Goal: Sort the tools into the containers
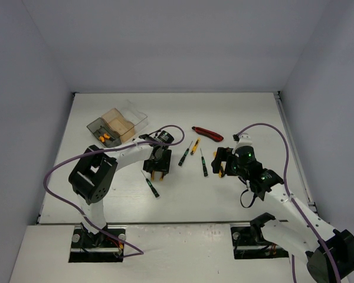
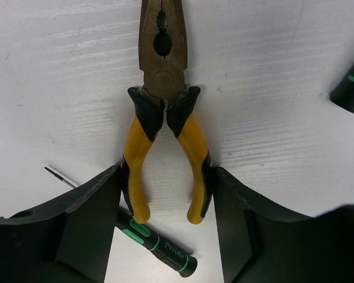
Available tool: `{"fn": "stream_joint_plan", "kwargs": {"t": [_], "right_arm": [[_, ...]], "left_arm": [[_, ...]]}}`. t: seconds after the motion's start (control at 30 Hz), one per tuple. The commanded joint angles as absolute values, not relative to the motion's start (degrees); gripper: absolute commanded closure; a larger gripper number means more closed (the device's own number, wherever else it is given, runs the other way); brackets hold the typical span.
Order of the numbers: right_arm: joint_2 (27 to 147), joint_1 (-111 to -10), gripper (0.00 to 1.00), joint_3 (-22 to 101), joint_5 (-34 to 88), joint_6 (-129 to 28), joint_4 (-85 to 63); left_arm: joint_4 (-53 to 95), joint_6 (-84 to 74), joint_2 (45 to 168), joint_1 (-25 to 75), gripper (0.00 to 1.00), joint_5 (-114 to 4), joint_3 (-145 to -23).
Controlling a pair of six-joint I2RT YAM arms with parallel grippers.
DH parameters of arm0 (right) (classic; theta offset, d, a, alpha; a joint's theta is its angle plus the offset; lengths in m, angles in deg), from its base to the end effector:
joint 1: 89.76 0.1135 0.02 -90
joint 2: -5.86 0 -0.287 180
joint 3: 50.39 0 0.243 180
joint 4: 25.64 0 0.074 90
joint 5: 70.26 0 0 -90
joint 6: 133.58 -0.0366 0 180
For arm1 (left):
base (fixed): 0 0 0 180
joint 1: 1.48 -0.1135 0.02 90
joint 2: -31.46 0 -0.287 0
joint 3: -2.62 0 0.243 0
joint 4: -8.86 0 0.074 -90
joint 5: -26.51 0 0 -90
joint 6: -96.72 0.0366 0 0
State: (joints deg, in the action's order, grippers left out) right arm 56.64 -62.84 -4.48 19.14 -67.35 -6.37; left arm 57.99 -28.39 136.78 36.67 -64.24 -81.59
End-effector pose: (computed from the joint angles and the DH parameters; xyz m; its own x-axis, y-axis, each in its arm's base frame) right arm 0.1621 0.0819 0.2700 -0.5128 0.1917 -0.8369 -0.2595 0.8945 0.3639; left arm 0.2833 -0.2219 0.1987 -0.9587 0.0217 -0.2837 0.0768 0.9799 -0.1844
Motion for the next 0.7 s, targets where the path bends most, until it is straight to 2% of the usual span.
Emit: {"fn": "stream_joint_plan", "kwargs": {"t": [0.0, 0.33, 0.67], "right_arm": [[56.9, -63.1, 0.11, -3.7, 19.3, -66.8, -9.1], [56.7, -63.1, 0.12, -3.7, 19.3, -67.2, -9.0], [56.9, -63.0, 0.11, -3.8, 19.3, -67.1, -9.0]], "left_arm": [[56.6, -28.8, 133.8, 36.9, 1.0, -66.4, -82.4], [54.7, -28.9, 128.9, 36.9, 1.0, -69.9, -82.7], [54.4, -28.9, 130.3, 36.9, 1.0, -70.1, -82.9]]}}
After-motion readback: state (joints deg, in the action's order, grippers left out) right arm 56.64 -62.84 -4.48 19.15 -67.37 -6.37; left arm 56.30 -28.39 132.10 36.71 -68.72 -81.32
